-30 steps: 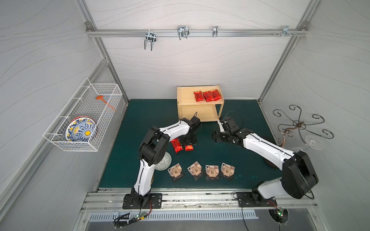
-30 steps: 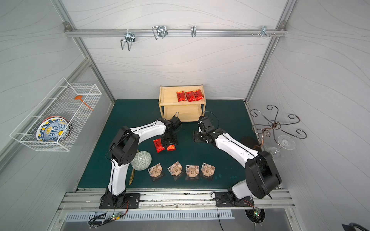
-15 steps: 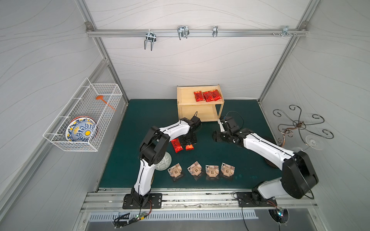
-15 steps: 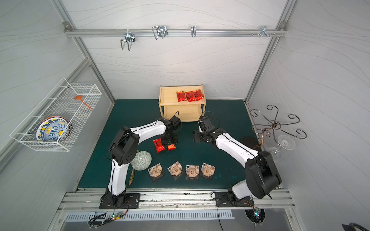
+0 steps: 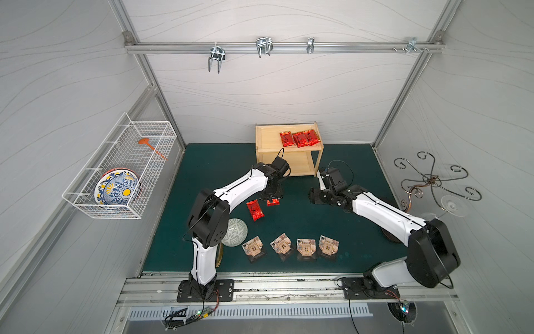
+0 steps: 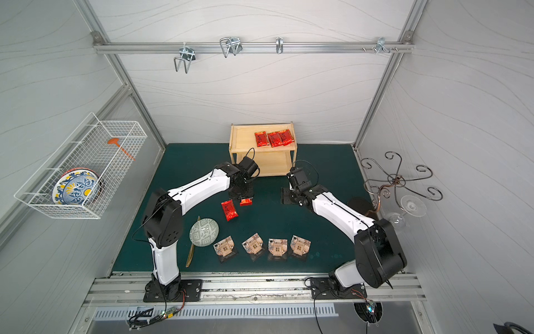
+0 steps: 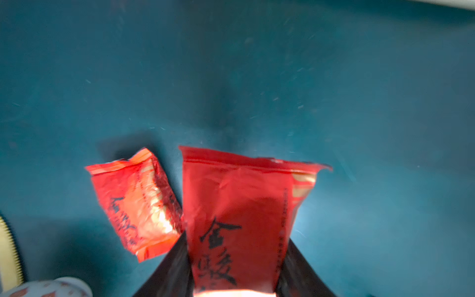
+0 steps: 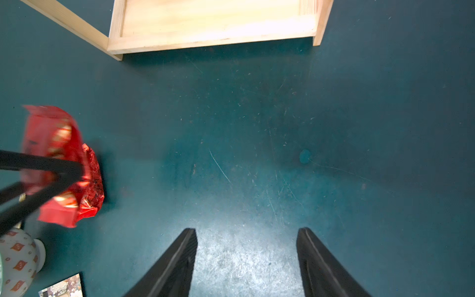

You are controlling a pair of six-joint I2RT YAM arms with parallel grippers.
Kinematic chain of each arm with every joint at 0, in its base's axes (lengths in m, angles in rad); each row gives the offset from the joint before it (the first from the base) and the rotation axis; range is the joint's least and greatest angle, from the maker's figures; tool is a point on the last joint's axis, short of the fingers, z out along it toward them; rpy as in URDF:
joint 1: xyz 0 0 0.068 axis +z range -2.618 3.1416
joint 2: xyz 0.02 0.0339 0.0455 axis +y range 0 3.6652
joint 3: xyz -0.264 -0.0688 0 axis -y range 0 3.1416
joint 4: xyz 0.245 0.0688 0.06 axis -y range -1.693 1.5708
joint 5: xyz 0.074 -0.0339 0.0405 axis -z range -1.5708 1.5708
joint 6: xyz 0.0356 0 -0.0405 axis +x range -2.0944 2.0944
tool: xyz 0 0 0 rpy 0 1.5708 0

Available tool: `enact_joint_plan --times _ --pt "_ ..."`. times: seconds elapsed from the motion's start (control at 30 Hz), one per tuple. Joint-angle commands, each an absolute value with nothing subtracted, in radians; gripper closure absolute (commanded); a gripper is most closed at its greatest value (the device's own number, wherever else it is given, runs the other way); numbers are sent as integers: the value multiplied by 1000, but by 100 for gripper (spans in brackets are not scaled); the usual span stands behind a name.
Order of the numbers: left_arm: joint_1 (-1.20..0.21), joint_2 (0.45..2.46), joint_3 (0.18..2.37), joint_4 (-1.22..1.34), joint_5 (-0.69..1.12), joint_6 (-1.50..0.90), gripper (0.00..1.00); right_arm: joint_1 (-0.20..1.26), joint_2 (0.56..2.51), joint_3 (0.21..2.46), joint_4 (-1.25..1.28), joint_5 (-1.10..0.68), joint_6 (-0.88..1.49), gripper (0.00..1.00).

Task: Place the tea bags on the shelf by color
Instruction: Pick up the tea bag from the center of the board, then place the tea bag on the shelf.

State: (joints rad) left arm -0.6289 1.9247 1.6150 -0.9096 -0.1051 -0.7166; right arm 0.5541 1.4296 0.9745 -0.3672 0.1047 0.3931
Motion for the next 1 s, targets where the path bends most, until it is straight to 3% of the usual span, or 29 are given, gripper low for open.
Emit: enact_joint_plan --times 0.0,0.27,0.5,0.8,0.97 --pt "-624 1906 1661 -939 -107 -685 51 547 1388 966 -361 104 393 33" --pt "-615 1843 1624 -928 -76 -656 51 551 1376 1016 -404 84 391 34" --pt "-563 1811 1718 -984 -26 -588 51 553 1311 963 -406 116 395 34" --pt "-488 1884 2039 -1089 -20 -504 51 552 1305 921 -382 99 396 33" --pt "-447 2023 2319 -1137 -24 -472 51 552 1323 914 -366 57 405 33"
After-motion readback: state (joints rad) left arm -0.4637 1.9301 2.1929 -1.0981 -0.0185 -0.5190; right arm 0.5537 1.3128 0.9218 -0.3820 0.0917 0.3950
